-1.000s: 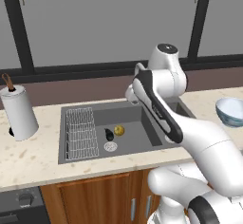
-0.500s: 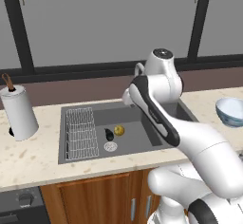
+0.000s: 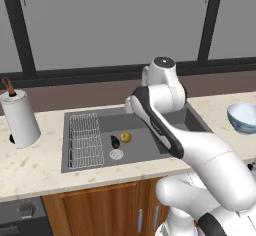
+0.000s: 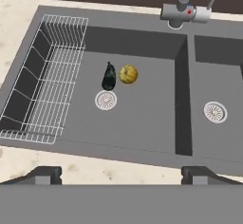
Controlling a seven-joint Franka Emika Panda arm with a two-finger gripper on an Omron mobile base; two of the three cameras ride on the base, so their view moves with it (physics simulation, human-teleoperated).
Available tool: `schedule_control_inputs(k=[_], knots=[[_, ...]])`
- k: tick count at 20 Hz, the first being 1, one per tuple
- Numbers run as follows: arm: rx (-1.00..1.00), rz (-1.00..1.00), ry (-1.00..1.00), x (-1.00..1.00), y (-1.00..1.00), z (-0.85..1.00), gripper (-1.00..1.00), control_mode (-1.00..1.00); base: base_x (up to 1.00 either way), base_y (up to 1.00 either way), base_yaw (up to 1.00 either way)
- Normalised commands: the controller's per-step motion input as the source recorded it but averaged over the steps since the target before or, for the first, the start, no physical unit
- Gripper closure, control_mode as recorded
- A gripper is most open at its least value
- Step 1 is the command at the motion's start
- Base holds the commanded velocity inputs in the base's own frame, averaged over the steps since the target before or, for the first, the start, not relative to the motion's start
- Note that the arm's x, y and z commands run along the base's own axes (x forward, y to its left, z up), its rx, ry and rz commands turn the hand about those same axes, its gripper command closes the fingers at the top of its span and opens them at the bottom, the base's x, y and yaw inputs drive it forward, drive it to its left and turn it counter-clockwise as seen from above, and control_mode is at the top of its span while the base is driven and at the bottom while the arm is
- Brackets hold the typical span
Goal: Remove the squash and eggplant from the sink. Then move the bowl and cup from the counter to the sink for washing.
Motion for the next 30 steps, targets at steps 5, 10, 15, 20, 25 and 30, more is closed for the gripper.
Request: schedule_control_inputs(k=[5,10,15,20,25,30], knots=[[0.0,-0.11,0.0,0.06,0.08,-0.17,-1.0,-1.0,0.0,0.0,0.0],[0.0,-0.06,0.0,0.07,0.07,-0.21,-1.0,-1.0,0.0,0.0,0.0],[0.02,0.0,0.0,0.07,0.0,-0.2,-1.0,-1.0,0.0,0.0,0.0],[0.06,0.0,-0.05,0.02,0.0,-0.2,-1.0,-1.0,0.0,0.0,0.0],[0.03,0.0,-0.09,0.01,0.0,-0.21,-1.0,-1.0,0.0,0.0,0.0],[0.01,0.0,-0.1,0.04,0.03,-0.2,-1.0,-1.0,0.0,0.0,0.0]])
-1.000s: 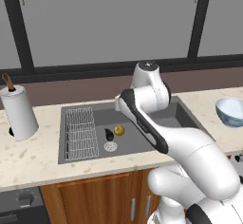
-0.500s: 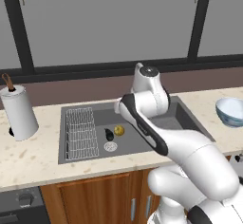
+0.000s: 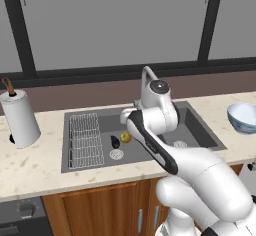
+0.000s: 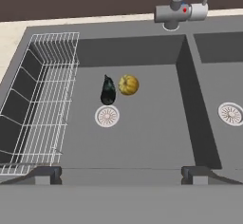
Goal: Remove the squash and eggplant from the sink. Then move the bowl and cup from the counter to the sink for washing.
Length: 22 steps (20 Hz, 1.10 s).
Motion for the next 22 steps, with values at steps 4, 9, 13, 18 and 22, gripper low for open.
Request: schedule_control_inputs(k=[4,9,13,18,22], knots=[[0.01,0.0,-0.09,0.08,0.02,-0.2,-1.0,-1.0,0.0,0.0,0.0],[0.0,0.0,-0.04,0.17,0.03,-0.1,-1.0,-1.0,0.0,0.0,0.0],[0.0,0.01,0.0,0.2,-0.01,-0.05,-1.0,-1.0,0.0,0.0,0.0],[0.02,0.02,0.0,0.16,-0.05,-0.1,-1.0,-1.0,0.0,0.0,0.0],[0.0,0.0,0.0,0.18,0.0,-0.14,-1.0,-1.0,0.0,0.0,0.0]])
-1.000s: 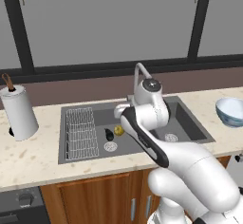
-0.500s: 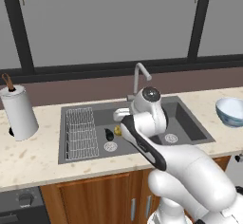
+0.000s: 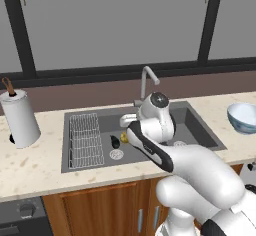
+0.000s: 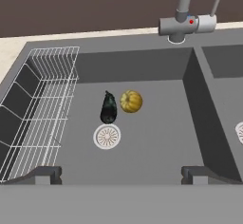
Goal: Remove the squash and eggplant from the sink. Then move the bowl and cup from the counter to the sink for washing.
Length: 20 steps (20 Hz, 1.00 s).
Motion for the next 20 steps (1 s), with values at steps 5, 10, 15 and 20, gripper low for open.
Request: schedule_control_inputs(k=[5,10,15,20], knots=[[0.0,-0.01,0.0,0.1,0.0,-0.17,-1.0,-1.0,0.0,0.0,0.0],[0.0,-0.05,0.01,0.09,0.0,-0.16,-1.0,-1.0,0.0,0.0,0.0],[0.0,-0.07,0.08,0.1,0.0,-0.1,-1.0,-1.0,0.0,0.0,0.0],[0.01,-0.04,0.05,0.08,0.0,-0.07,-1.0,-1.0,0.0,0.0,0.0]])
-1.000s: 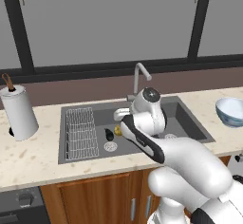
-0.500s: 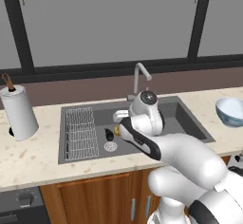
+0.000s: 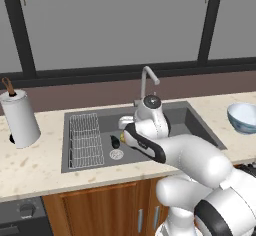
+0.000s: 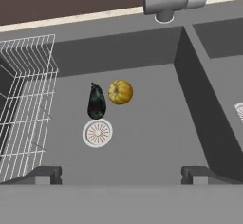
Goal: Remove the squash and eggplant from the sink. Then move the bowl and cup from the counter to the sink for washing.
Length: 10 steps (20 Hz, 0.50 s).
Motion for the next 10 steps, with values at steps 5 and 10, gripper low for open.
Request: schedule_control_inputs(k=[5,10], knots=[[0.03,-0.03,0.05,0.05,0.0,-0.08,-1.0,-1.0,0.0,0.0,0.0],[0.01,-0.04,0.0,0.0,-0.01,-0.18,-1.0,-1.0,0.0,0.0,0.0]])
